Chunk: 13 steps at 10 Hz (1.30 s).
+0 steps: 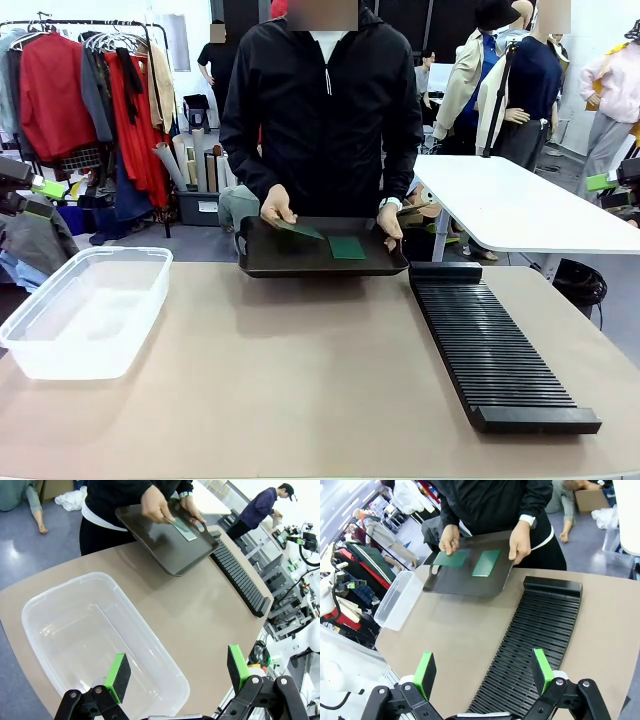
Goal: Sort PCBs into racks and boxes based on the side picked up.
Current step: Pick up the Blank PCB handed by the Human.
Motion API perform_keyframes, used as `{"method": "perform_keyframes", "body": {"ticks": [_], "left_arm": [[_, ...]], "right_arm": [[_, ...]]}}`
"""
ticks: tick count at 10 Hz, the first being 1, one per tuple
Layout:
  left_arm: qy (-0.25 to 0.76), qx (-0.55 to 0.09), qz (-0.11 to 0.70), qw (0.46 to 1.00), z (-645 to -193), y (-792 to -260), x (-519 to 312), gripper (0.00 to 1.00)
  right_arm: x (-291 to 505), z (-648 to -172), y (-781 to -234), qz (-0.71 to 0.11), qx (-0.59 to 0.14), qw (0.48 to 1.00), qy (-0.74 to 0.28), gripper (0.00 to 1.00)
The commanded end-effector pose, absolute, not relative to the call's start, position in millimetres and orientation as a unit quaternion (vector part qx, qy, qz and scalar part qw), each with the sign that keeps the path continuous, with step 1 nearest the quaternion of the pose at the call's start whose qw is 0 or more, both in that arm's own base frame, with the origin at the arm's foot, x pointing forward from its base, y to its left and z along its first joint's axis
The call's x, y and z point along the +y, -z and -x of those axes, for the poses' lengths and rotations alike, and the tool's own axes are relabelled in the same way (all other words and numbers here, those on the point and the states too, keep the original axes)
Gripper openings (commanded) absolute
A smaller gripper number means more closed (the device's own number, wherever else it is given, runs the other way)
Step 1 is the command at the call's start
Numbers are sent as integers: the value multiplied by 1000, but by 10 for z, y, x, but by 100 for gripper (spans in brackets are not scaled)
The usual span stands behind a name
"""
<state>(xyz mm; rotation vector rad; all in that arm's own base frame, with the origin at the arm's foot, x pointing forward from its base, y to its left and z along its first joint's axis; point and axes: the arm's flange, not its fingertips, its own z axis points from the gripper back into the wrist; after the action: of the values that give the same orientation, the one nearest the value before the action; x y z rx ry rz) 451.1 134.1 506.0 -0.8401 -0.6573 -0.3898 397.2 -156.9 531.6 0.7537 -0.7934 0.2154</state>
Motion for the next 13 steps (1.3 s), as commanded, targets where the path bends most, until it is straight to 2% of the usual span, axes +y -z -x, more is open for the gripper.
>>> {"method": "perform_keyframes", "body": {"ticks": [1, 5, 8, 13], "left_arm": [[186, -310, 397, 844, -4502, -5051, 1349, 100], [186, -310, 397, 844, -4502, -5051, 1349, 100], [186, -310, 397, 844, -4502, -5051, 1349, 100], [186, -310, 397, 844, -4502, -5051, 1349, 100]], "right_arm": [[-1560, -3980, -5334, -358, -378, 848, -105, 100], [-1569, -3972, -5316, -358, -376, 848, -102, 100], [-1495, -4380, -5419, -374, -321, 859, -138, 100], [-1487, -4416, -5305, -380, -324, 855, -137, 100]]}}
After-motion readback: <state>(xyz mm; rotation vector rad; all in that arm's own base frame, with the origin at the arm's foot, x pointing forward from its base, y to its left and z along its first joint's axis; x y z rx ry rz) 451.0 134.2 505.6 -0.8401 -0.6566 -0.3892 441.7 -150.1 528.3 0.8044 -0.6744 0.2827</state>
